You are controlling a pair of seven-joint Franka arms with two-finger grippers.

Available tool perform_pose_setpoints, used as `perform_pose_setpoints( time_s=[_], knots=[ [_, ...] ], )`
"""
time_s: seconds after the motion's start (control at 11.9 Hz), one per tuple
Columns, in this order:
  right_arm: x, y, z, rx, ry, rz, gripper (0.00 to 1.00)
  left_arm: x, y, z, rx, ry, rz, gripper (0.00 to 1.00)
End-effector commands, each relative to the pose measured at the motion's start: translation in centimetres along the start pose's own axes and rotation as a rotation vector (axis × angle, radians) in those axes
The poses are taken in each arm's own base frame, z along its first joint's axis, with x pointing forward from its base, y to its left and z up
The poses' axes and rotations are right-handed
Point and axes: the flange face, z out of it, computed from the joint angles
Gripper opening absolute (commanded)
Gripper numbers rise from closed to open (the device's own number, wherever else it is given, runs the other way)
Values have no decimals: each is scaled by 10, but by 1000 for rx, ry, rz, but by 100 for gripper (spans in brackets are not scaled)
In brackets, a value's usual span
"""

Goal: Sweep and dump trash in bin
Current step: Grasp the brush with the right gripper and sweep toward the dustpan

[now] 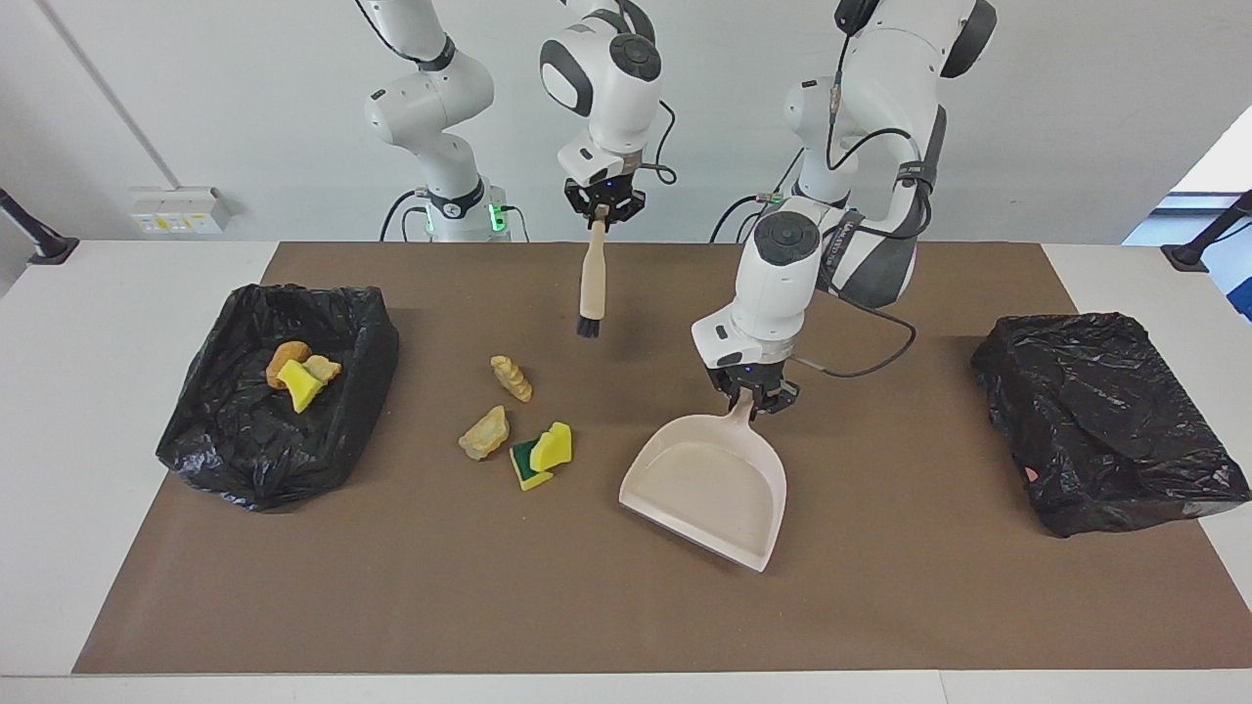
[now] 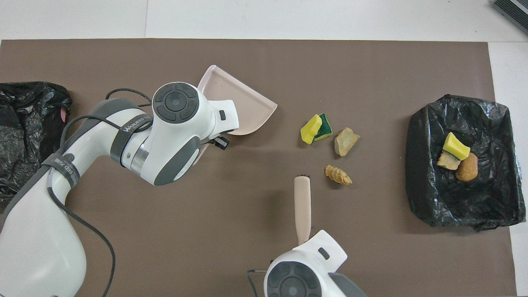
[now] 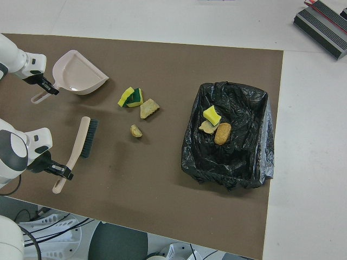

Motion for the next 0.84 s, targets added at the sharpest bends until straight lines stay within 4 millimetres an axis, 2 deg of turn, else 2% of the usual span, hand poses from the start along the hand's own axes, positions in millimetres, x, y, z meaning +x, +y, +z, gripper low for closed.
perform_pose_setpoints(
  time_s=[0.0,0.17,0.42,0.5,0.59,0.76],
  knots=[
    [49,56,-3,-33,13,-72,0,0,-4,-4,3,3,153,0],
    [75,91,1,-98,22,-132,0,-2,-4,-4,4,-12,246,0],
    [122,143,21,-83,4,-203,0,-4,-3,-3,11,-33,564,0],
    [131,158,27,-77,-9,-216,0,-8,-2,-1,6,-58,591,0],
    [138,163,37,-99,-25,-231,0,-11,4,0,1,-80,600,0],
    [164,171,60,-138,-38,-230,0,-15,19,0,-10,-109,622,0]
  ],
)
